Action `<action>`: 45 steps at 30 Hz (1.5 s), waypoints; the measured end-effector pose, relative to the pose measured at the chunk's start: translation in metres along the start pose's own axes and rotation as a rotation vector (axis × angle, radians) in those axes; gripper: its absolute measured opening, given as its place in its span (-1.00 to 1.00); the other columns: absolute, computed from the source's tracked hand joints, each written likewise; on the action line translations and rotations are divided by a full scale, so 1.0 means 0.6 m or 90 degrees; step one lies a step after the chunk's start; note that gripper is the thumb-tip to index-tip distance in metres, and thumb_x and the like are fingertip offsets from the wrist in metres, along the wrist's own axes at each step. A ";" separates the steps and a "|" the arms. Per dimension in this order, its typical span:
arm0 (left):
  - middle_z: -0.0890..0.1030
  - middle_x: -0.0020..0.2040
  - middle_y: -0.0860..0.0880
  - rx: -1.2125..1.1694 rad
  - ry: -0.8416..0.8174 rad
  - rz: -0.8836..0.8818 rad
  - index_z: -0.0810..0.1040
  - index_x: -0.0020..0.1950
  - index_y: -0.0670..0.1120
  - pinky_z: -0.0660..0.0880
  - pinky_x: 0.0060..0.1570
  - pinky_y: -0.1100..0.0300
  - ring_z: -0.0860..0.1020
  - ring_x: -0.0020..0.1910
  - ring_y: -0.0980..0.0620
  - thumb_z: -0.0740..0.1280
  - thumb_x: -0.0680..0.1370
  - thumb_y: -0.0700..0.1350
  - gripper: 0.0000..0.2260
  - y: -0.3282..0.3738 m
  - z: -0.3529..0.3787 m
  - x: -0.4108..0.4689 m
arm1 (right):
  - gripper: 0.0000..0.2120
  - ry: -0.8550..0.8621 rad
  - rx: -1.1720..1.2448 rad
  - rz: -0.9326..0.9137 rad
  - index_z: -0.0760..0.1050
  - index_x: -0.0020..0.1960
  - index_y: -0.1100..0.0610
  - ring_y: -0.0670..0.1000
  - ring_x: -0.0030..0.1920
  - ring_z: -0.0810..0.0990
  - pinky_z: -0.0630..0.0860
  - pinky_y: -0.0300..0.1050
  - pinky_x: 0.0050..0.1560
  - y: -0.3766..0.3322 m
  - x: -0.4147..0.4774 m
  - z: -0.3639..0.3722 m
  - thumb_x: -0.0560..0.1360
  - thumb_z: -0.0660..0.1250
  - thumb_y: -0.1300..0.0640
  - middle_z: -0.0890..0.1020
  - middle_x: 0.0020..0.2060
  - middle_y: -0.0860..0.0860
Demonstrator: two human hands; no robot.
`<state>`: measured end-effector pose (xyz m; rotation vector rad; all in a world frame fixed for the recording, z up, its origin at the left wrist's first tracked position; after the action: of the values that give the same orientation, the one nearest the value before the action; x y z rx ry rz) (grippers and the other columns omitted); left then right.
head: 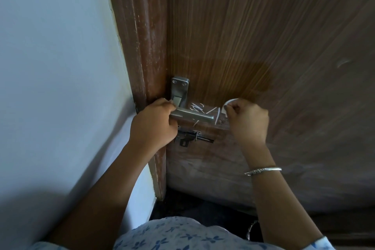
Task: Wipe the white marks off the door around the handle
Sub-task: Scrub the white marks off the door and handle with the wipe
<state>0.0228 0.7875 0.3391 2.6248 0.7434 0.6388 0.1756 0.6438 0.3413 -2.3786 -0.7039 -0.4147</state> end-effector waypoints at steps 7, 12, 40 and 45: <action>0.60 0.19 -0.02 0.000 0.002 -0.001 0.59 0.18 -0.09 0.45 -0.12 0.21 0.60 0.03 -0.10 0.37 0.46 -0.16 -0.71 -0.003 0.002 -0.003 | -0.82 -0.204 -0.060 -0.174 0.64 -0.08 0.08 0.12 -0.23 0.65 0.42 -0.20 -0.29 -0.118 0.015 0.051 0.49 0.26 0.23 0.68 -0.25 0.07; 0.61 0.17 -0.02 -0.011 0.010 -0.004 0.60 0.15 -0.10 0.40 -0.17 0.26 0.61 -0.03 -0.08 0.37 0.45 -0.18 -0.72 -0.005 0.005 -0.003 | -0.85 -0.280 -0.032 -0.157 0.60 -0.11 0.16 0.08 -0.30 0.55 0.31 -0.19 -0.33 -0.136 0.017 0.047 0.43 0.26 0.20 0.64 -0.27 0.08; 0.65 0.08 -0.06 0.006 0.012 0.006 0.62 0.11 -0.14 0.40 -0.17 0.24 0.62 -0.11 -0.13 0.42 0.41 -0.19 -0.73 0.001 -0.002 0.003 | -0.78 -0.069 0.016 0.067 0.66 -0.19 0.01 0.30 -0.12 0.60 0.44 -0.08 -0.15 0.029 0.003 -0.059 0.37 0.29 0.26 0.69 -0.18 0.14; 0.66 0.05 -0.09 0.003 0.015 0.004 0.63 0.07 -0.16 0.39 -0.15 0.24 0.63 -0.14 -0.14 0.44 0.39 -0.20 -0.74 0.003 0.000 0.002 | -0.77 -0.176 0.038 0.065 0.65 -0.14 -0.03 0.15 -0.09 0.63 0.48 -0.19 -0.09 0.012 0.001 -0.024 0.41 0.24 0.19 0.71 -0.14 0.02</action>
<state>0.0248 0.7867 0.3402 2.6297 0.7437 0.6707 0.1784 0.6300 0.3491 -2.4266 -0.7017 -0.0204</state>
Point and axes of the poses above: each hand's wrist, its own x-axis towards the middle knuckle, its own z-axis out of the palm, y = z × x, the point moved 2 cm from there along x, towards the middle knuckle
